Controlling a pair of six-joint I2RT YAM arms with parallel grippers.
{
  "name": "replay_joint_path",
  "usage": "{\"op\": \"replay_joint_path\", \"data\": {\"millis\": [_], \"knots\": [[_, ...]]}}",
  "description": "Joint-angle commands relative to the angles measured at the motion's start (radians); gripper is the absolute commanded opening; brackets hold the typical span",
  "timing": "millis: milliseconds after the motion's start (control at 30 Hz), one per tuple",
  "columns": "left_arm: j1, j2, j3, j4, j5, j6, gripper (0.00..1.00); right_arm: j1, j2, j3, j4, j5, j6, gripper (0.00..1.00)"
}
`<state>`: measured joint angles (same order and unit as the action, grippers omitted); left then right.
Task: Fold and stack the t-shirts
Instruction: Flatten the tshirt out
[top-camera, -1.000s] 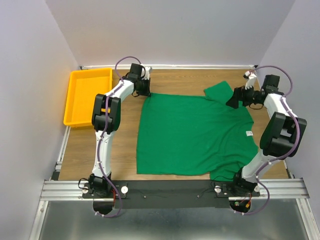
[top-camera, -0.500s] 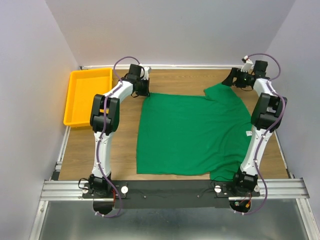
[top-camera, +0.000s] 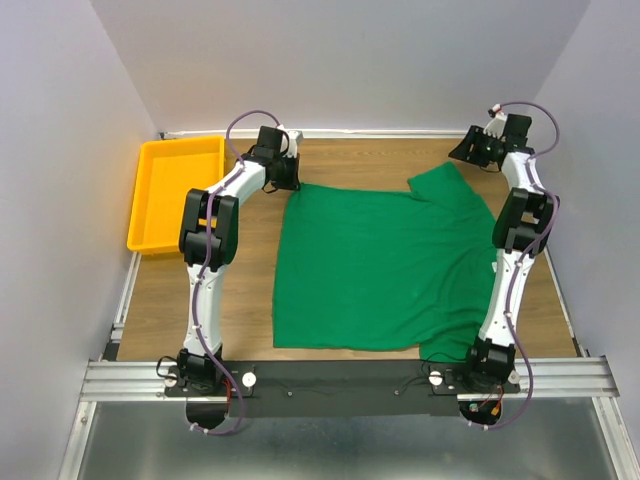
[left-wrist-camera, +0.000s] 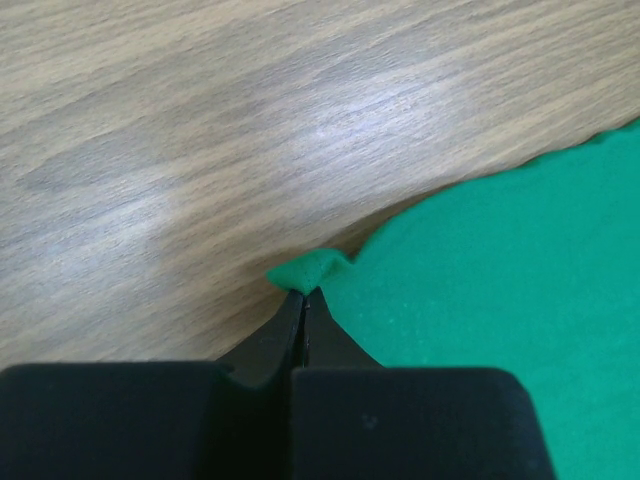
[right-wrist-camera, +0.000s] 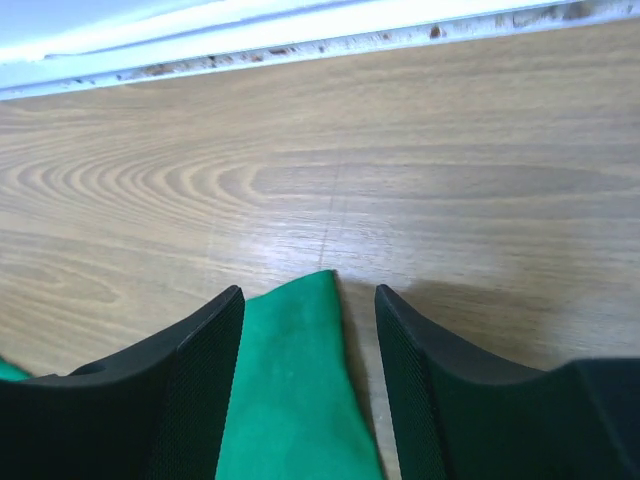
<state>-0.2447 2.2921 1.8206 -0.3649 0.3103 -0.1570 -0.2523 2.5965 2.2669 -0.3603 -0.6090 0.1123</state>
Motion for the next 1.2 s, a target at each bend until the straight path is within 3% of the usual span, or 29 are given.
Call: {"op": "replay_joint_path", "data": {"millis": [0,300,900,1033,1167], "knots": [[-0.002,-0.043,-0.007,0.007,0.019,0.016,0.00,0.021,0.069,0.048,-0.060,0.051,0.032,0.62],[-0.002,-0.034,0.002,0.004,0.030,0.017,0.00,0.033,0.067,0.011,-0.106,0.069,-0.017,0.50],[0.002,-0.022,0.019,0.009,0.061,0.014,0.00,0.033,0.070,0.034,-0.166,0.058,-0.059,0.01],[0.005,-0.060,0.000,0.043,0.069,0.010,0.00,0.033,0.031,0.008,-0.161,-0.009,-0.080,0.00],[0.010,-0.173,-0.101,0.162,0.069,-0.013,0.00,0.031,-0.120,-0.094,-0.129,-0.107,-0.088,0.00]]}}
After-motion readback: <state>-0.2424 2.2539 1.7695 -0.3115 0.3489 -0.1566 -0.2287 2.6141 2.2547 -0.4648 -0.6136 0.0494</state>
